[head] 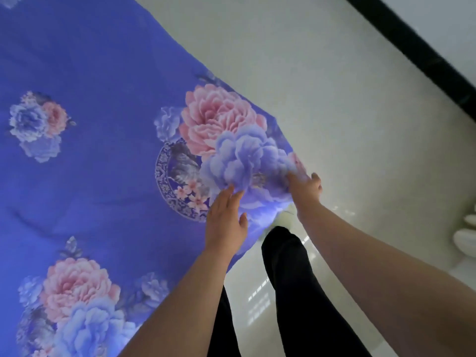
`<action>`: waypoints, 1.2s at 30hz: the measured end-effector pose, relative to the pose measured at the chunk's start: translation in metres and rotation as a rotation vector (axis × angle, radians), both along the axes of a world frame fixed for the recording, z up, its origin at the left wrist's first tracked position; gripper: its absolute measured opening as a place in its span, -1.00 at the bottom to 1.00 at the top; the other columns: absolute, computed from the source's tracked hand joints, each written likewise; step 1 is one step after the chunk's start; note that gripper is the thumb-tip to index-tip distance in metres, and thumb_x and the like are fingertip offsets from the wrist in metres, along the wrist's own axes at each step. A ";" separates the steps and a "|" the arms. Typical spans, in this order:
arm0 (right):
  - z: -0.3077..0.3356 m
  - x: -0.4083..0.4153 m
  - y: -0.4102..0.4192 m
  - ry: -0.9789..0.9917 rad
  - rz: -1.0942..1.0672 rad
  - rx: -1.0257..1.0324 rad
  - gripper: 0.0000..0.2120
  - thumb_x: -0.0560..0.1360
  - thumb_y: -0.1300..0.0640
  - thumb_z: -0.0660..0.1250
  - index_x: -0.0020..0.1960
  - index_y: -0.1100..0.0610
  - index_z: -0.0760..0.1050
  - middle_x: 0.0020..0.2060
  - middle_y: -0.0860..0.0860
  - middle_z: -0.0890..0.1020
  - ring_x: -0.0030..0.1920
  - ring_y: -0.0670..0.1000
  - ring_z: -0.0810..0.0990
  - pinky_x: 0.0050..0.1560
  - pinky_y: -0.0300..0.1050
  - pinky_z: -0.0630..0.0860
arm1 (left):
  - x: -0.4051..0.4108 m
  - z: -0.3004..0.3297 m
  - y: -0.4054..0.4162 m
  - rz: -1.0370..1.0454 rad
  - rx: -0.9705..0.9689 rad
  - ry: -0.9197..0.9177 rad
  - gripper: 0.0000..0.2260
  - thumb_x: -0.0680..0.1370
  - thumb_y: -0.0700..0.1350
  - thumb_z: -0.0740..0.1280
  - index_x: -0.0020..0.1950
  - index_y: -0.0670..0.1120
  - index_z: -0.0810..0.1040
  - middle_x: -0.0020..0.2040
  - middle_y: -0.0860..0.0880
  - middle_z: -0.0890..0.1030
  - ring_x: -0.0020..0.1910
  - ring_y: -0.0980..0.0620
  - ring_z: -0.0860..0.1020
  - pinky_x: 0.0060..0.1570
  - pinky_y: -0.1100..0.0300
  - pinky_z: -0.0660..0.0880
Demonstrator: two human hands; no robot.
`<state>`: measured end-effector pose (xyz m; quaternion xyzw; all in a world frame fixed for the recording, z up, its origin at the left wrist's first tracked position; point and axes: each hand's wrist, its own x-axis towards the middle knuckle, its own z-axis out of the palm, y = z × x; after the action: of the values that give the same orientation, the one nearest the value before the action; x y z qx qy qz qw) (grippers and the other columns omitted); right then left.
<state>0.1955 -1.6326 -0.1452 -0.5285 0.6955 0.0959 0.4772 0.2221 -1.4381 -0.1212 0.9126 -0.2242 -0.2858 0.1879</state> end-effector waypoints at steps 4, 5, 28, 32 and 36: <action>-0.009 -0.018 -0.046 -0.027 -0.325 0.392 -0.57 0.49 -0.18 0.27 0.16 0.13 0.42 -0.01 0.07 0.48 -0.11 0.07 0.49 0.06 0.03 0.48 | 0.030 -0.004 -0.100 -0.137 0.039 -0.171 -0.50 0.43 -0.11 0.33 0.37 -0.18 0.42 0.39 -0.18 0.43 0.35 -0.16 0.43 0.22 -0.01 0.44; -0.014 -0.022 -0.050 -0.069 -0.374 0.495 -0.57 0.50 -0.23 0.23 0.12 0.10 0.45 -0.04 0.06 0.53 -0.13 0.06 0.52 0.01 0.02 0.50 | 0.040 -0.006 -0.118 -0.149 0.076 -0.188 -0.49 0.44 -0.07 0.29 0.37 -0.20 0.42 0.38 -0.20 0.44 0.34 -0.18 0.44 0.22 -0.02 0.44; -0.076 -0.027 -0.098 -0.174 -0.667 0.904 -0.79 0.51 -0.04 0.26 0.02 0.10 0.48 -0.17 0.01 0.59 -0.19 0.03 0.57 -0.13 -0.12 0.52 | 0.080 -0.076 -0.249 -0.887 0.864 0.083 -0.62 0.62 0.10 -0.02 0.33 0.03 0.41 0.40 -0.07 0.39 0.37 -0.19 0.35 0.31 -0.17 0.20; -0.070 -0.032 -0.086 -0.191 -0.878 0.836 -0.72 0.58 -0.12 0.07 0.20 -0.02 0.38 -0.21 0.01 0.51 -0.27 0.05 0.51 -0.30 -0.12 0.48 | 0.098 -0.067 -0.236 -0.652 0.967 -0.105 -0.46 0.59 0.25 -0.05 0.47 0.00 0.27 0.55 -0.09 0.12 0.50 -0.32 0.02 0.40 -0.28 -0.10; -0.073 -0.038 -0.071 -0.208 -1.102 0.710 -0.62 0.64 -0.02 -0.02 0.05 0.16 0.51 -0.09 0.07 0.63 -0.04 0.11 0.61 0.08 -0.02 0.55 | 0.104 -0.072 -0.236 -0.655 1.008 0.034 -0.43 0.58 0.29 -0.11 0.44 0.05 0.35 0.49 -0.10 0.28 0.46 -0.29 0.18 0.42 -0.22 0.05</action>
<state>0.1578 -1.7039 -0.2182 0.0874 0.7404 0.0097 0.6664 0.3260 -1.6746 -0.1932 0.7680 -0.3273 -0.4145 -0.3622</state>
